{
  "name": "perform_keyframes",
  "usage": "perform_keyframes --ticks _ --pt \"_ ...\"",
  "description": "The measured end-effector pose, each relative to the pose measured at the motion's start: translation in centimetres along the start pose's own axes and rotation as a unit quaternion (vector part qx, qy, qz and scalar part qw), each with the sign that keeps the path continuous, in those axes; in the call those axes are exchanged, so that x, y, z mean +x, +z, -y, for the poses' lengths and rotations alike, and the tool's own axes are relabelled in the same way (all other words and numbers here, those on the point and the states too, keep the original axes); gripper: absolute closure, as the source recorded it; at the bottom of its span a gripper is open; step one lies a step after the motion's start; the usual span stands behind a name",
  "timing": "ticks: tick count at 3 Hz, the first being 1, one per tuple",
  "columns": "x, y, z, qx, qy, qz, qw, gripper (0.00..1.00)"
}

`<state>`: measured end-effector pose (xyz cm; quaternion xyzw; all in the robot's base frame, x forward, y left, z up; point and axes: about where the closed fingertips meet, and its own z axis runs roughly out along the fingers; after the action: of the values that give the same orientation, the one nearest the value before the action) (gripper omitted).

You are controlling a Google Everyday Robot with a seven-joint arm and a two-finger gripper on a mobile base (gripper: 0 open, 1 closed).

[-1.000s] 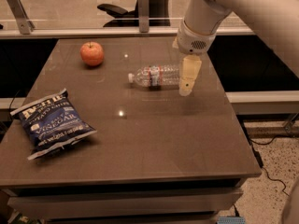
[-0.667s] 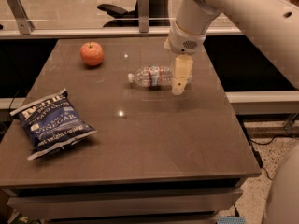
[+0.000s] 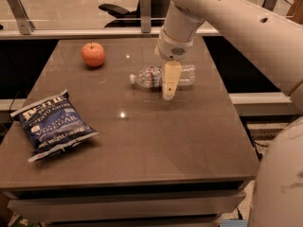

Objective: Pick water bottle

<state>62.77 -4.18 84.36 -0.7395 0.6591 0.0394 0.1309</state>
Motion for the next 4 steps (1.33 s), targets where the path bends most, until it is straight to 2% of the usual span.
perform_keyframes --ticks 1,4 --pt "-0.50 1.21 0.01 -0.008 0.006 -0.014 0.9999 0.17" --pt "-0.89 1.66 0.64 -0.008 0.025 -0.041 0.9988 0.87"
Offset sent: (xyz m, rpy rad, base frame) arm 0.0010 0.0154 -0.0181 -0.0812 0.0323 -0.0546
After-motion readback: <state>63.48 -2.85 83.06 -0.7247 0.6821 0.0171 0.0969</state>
